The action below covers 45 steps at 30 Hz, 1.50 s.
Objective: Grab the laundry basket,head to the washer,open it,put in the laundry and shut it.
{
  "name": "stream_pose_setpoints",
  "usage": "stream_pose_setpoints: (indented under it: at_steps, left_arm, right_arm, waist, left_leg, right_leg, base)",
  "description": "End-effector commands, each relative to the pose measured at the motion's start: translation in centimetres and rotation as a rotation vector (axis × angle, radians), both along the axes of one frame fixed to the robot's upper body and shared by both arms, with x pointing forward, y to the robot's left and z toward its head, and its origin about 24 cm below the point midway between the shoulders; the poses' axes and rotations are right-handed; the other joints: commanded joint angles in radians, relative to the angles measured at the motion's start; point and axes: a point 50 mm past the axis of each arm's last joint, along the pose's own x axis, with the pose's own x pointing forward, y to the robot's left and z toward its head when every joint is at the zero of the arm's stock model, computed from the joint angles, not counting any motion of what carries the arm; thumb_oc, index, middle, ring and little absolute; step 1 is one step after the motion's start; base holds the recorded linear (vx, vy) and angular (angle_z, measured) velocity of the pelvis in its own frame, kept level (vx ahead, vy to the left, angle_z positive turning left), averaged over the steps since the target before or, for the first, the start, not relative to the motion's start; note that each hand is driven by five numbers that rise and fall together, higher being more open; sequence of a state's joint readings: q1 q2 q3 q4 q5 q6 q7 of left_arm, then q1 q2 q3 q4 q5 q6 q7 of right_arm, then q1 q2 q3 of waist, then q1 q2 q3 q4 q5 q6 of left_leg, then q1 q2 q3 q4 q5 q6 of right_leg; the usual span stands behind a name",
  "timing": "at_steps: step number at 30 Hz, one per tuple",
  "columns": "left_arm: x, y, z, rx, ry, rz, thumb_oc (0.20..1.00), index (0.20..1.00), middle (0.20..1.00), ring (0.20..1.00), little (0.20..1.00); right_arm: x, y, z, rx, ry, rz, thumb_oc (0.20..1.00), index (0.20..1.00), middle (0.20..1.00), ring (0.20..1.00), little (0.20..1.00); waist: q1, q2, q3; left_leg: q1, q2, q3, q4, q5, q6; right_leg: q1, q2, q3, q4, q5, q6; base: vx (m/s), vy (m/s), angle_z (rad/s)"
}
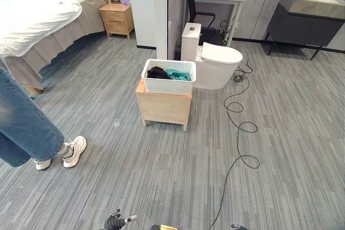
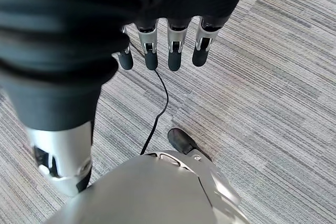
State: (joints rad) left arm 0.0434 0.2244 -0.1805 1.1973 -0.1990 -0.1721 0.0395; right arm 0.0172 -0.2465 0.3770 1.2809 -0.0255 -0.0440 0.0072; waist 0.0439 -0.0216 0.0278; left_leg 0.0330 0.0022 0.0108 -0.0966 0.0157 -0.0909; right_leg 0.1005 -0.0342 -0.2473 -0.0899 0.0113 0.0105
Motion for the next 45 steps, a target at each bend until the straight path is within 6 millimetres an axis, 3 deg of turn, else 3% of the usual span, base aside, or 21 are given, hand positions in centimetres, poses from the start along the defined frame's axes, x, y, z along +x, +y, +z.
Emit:
stream_pose_setpoints:
  at_steps: [1, 37, 42, 45]
  left_arm:
    - [1.6, -0.2, 0.3, 0.004, -0.039, -0.028, 1.000, 1.000, 1.000, 1.000, 1.000]
    - [1.1, 0.0, 0.2, 0.008, -0.029, 0.013, 1.000, 1.000, 1.000, 1.000, 1.000]
    - [1.4, 0.8, 0.4, 0.021, -0.047, 0.043, 1.000, 1.000, 1.000, 1.000, 1.000]
    - [2.3, 1.3, 0.9, 0.023, -0.083, 0.057, 1.000, 1.000, 1.000, 1.000, 1.000]
  right_arm:
    - [-0.6, -0.5, -0.1, -0.024, 0.050, 0.053, 1.000, 1.000, 1.000, 1.000, 1.000]
    - [-0.5, -1.0, 0.0, -0.039, 0.034, -0.007, 1.000, 1.000, 1.000, 1.000, 1.000]
    - [0.4, -1.3, 0.3, -0.032, -0.012, -0.058, 1.000, 1.000, 1.000, 1.000, 1.000]
    - [1.4, -1.6, 0.6, -0.023, -0.061, -0.093, 1.000, 1.000, 1.000, 1.000, 1.000]
  waist:
    - [0.014, 0.002, 0.002]
    - [0.011, 0.004, 0.005]
    - [0.014, -0.001, 0.019]
    - [0.023, -0.015, 0.061]
  left_leg:
    - [-0.010, 0.078, -0.012, 0.009, -0.023, 0.009]
    - [0.005, 0.088, -0.004, 0.009, -0.029, 0.005]
    - [0.006, 0.109, -0.010, 0.009, -0.018, 0.001]
    - [-0.045, 0.132, -0.020, 0.094, -0.023, -0.010]
  right_leg:
    - [0.005, -0.122, 0.035, 0.003, -0.061, 0.131]
    - [0.012, -0.112, 0.040, 0.003, -0.067, 0.127]
    - [0.013, -0.090, 0.063, 0.003, -0.078, 0.112]
    - [-0.001, -0.068, 0.079, 0.052, -0.108, 0.079]
  base:
    - [0.00, 0.000, 0.00]
    - [0.00, -0.003, 0.00]
    - [0.02, -0.085, -0.01]
    - [-0.03, -0.127, 0.00]
